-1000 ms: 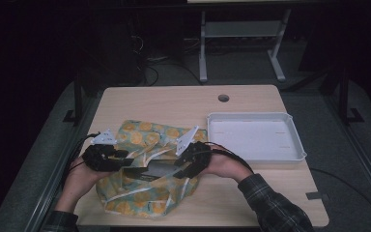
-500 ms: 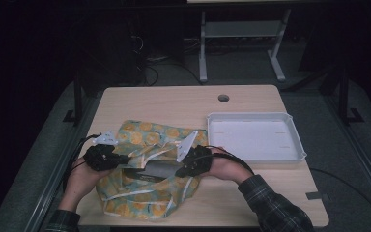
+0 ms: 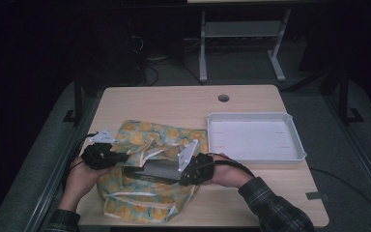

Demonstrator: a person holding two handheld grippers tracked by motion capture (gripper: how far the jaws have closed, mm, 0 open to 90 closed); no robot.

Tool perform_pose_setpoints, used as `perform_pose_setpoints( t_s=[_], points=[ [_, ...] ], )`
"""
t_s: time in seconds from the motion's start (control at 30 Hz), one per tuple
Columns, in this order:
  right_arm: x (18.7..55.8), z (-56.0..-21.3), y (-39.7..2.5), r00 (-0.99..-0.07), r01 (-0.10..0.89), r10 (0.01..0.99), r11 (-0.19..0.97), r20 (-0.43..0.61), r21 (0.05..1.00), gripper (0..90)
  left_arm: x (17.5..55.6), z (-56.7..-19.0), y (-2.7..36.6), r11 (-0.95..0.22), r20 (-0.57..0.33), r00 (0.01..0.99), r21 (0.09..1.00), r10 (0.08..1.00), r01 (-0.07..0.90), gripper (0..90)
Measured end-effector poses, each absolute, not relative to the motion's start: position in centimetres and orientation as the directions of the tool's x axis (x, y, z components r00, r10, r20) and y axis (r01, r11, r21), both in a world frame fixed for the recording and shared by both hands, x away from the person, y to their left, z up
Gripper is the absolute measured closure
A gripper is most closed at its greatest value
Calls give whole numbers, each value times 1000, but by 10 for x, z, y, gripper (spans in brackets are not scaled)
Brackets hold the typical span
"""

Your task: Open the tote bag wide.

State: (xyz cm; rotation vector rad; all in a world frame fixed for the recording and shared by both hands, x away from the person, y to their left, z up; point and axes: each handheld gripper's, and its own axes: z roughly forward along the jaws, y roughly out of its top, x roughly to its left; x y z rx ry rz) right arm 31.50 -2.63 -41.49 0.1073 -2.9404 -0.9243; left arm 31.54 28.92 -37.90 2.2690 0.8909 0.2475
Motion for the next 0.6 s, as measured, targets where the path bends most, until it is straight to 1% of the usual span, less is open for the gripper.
perform_pose_setpoints(
  t_s=[0.3,0.37,0.47,0.6],
  points=[
    [314,-428,-22,-995,-58,-93,850,41,523,894,318,-378,291,-535,-51,744,663,666,524,896],
    [313,-431,-21,-995,-46,-85,861,53,506,894,319,-379,292,-531,-49,739,663,672,528,897],
    [314,-435,-18,-995,-63,-96,864,41,500,894,322,-381,295,-513,-45,718,670,694,537,897],
    [313,-438,-17,-995,-52,-89,874,54,483,894,329,-386,297,-488,-39,690,678,723,550,897]
  ],
)
